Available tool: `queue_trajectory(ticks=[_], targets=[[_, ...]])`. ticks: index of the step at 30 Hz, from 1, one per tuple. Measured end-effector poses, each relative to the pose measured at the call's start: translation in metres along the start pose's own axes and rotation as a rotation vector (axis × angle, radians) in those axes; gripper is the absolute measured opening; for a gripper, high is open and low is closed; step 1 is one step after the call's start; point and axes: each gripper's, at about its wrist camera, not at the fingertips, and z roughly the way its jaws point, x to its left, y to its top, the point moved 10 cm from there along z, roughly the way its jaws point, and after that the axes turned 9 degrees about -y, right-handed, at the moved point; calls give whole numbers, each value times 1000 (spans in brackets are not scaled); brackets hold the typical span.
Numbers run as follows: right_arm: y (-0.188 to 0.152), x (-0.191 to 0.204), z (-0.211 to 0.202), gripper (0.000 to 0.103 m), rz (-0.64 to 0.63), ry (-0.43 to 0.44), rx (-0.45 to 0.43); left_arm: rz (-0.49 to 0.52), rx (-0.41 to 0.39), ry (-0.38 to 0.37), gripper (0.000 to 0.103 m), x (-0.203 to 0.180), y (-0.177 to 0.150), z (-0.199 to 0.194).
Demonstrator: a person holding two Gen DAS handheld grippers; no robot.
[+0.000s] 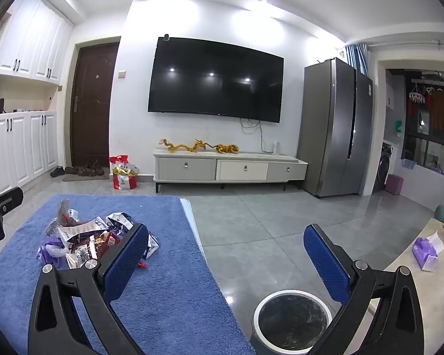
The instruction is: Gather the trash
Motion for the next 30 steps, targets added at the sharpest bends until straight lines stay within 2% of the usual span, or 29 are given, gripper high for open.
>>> queue_trajectory(ticks=[18,25,30], targets=[[-1,-3,3,103,66,46,-7,16,-35,13,79,-1,6,-6],[4,-1,1,103,95,57,-17,22,-23,0,79,-3,4,-3],[7,1,4,103,65,55,-19,19,-5,-18,79,-2,3,2]])
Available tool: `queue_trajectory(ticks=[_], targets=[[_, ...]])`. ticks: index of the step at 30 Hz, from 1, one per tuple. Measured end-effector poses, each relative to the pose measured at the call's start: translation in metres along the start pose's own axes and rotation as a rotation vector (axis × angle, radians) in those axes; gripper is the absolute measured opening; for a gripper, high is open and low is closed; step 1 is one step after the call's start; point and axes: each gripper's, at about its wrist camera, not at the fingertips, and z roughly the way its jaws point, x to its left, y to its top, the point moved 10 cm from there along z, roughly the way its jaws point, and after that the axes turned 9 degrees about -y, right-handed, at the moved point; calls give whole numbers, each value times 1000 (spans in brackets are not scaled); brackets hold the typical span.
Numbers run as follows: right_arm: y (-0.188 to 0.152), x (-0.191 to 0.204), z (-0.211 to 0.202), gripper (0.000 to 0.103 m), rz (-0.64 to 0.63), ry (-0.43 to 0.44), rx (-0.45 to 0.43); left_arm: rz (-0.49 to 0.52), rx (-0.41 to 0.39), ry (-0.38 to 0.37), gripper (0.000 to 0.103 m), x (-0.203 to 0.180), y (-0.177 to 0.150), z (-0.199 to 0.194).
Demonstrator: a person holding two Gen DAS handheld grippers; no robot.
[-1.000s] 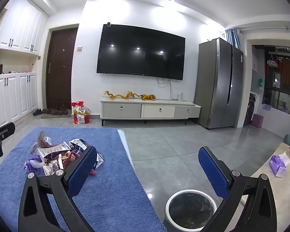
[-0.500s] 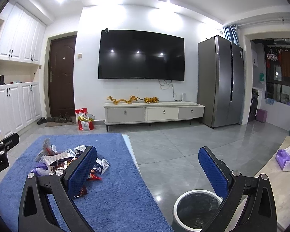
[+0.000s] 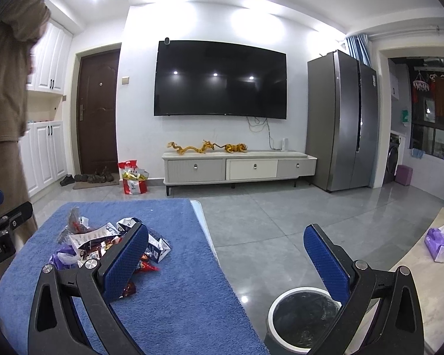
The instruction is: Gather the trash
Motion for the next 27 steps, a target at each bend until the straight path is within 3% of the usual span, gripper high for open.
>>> queue_trajectory(ticks=[8,13,27], targets=[[10,9,-2,103,-31,-6,-30,-32,9,-32,79,13,0,4],[3,15,-1,103,-49,-1,50,-57,-1,-36,79,27,2,0],[5,34,-1,103,-60,13,55,-100,14,-39,79,54,-8,2]])
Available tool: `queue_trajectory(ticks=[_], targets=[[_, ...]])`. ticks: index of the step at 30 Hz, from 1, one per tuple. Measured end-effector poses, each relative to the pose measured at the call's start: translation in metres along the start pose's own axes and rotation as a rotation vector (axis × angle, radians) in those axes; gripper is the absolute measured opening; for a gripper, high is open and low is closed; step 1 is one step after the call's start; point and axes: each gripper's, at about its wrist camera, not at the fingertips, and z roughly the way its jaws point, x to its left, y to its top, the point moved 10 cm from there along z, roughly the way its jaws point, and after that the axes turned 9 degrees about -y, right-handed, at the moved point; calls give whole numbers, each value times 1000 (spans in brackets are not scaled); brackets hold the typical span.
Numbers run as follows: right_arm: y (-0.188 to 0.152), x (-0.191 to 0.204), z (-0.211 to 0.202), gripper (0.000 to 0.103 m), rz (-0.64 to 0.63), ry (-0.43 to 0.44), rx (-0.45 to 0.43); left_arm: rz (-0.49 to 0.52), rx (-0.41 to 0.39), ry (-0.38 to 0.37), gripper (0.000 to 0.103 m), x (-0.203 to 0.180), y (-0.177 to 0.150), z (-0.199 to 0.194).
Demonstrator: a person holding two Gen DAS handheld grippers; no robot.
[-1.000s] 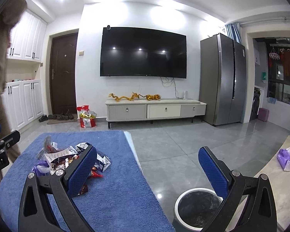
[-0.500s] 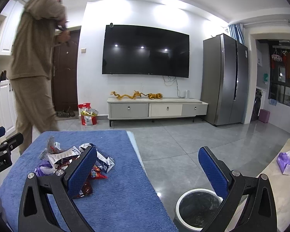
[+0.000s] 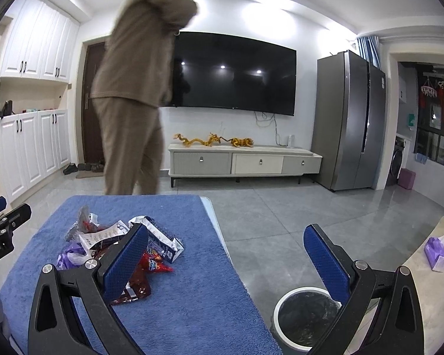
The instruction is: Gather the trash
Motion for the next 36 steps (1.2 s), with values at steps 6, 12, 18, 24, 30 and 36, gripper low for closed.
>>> queue_trajectory(ticks=[6,12,18,24,30,36], targets=[[-2,5,1,103,-38,-9,-6,4,12,-10,79,-4,-5,2],[-4,5,2,103,-33,-7,-2,19,24,-18,79,-10,-7,2],[-9,3,5,103,-22,-1,13,28,40,-11,79,-14,-10,6],[-11,2,7,103,-18,5,21,37,52,-10,79,-17,-14,10],[-16,4,11,103,-16,12,34,39,62,-11,79,-18,-17,12],[-22,8,16,103,-21,18,51,39,78,-12,79,-18,-22,18]])
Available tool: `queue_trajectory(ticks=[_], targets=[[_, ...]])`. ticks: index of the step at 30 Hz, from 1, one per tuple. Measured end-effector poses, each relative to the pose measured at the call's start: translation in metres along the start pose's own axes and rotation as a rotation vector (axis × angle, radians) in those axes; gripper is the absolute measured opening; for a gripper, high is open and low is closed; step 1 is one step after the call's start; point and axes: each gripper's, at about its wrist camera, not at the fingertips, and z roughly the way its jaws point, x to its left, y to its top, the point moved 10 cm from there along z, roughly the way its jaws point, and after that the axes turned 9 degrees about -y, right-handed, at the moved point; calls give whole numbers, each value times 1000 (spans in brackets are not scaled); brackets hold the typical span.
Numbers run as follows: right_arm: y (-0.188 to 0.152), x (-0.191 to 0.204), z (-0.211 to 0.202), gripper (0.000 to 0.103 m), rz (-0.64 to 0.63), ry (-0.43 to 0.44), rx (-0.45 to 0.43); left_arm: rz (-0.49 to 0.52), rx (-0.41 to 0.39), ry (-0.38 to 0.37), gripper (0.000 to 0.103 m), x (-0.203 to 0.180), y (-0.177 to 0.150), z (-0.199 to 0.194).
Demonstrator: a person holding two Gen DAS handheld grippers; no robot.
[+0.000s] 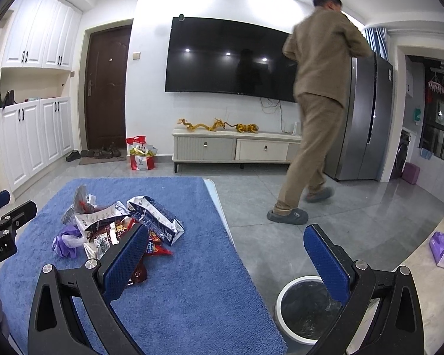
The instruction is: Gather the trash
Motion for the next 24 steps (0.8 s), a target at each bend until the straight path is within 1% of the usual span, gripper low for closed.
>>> queue_trajectory(ticks=[11,15,24], targets=[[-14,5,8,103,-7,21,56,2,32,-2,79,-3,-10,10],[-21,9,13,103,-19,27,77,-18,68,-20,79,-3,-18,19],[-42,22,27,103,-60,53,154,-44,145,-53,79,-6,-41,37]])
